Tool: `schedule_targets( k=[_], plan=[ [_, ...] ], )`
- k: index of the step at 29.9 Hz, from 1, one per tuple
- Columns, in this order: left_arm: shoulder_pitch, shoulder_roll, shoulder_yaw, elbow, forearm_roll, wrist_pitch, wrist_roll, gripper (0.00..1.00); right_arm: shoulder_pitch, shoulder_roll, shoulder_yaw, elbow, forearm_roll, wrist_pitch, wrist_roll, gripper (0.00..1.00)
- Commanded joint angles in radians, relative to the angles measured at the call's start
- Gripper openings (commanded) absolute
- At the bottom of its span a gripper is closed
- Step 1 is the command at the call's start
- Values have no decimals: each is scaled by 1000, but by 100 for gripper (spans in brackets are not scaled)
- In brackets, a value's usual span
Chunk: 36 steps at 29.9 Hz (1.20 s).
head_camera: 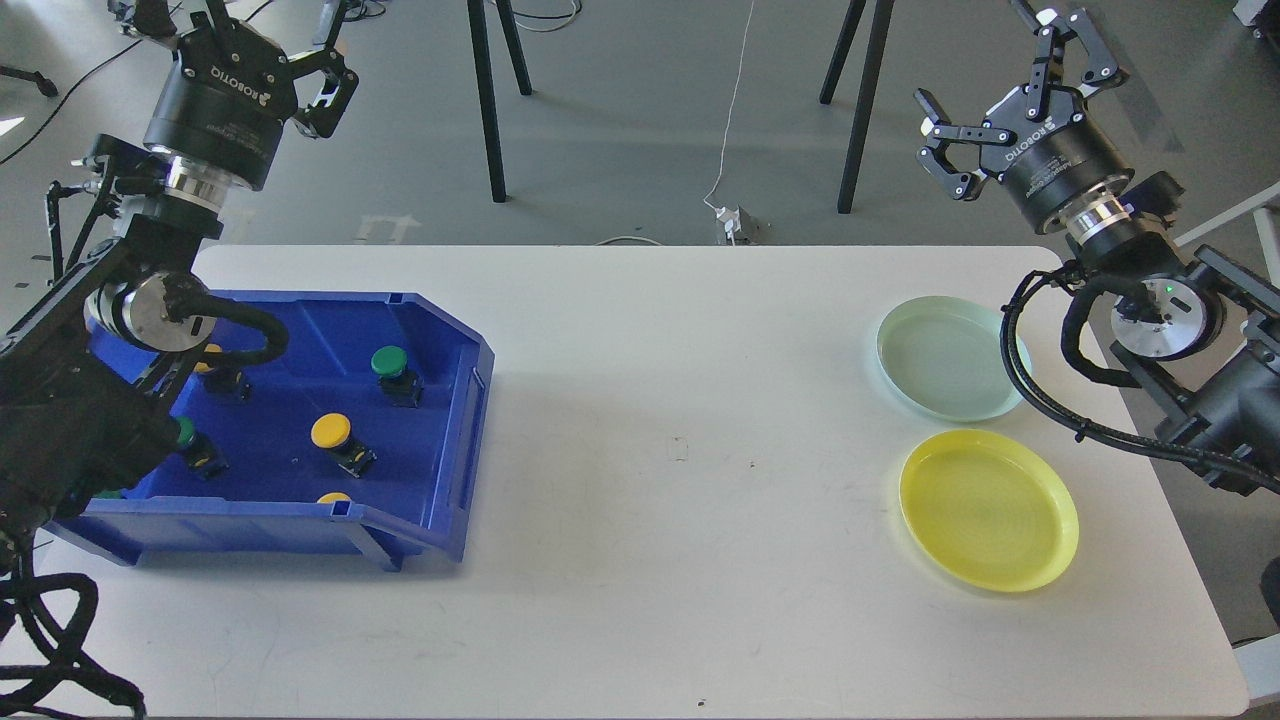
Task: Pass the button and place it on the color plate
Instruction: 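Move the left gripper down into the blue bin toward a yellow button, then grasp the yellow-capped button in the bin with the left gripper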
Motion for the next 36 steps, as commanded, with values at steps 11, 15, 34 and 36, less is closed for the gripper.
schedule_targets(
  k=[11, 15, 34, 36],
  plan=[
    [10, 415, 127, -373, 804, 0, 0, 100, -28, -8, 0, -4, 0, 0, 0, 100],
    [7, 470, 181, -373, 1079, 0, 0, 99, -37, -8, 0, -4, 0, 0, 0, 100],
    [-14, 409, 460, -189, 1508, 0, 0, 99, -75, -14, 0, -2, 0, 0, 0, 100],
    [-13, 388, 462, -175, 1516, 0, 0, 99, -78, -14, 1, -4, 0, 0, 0, 100]
  ],
)
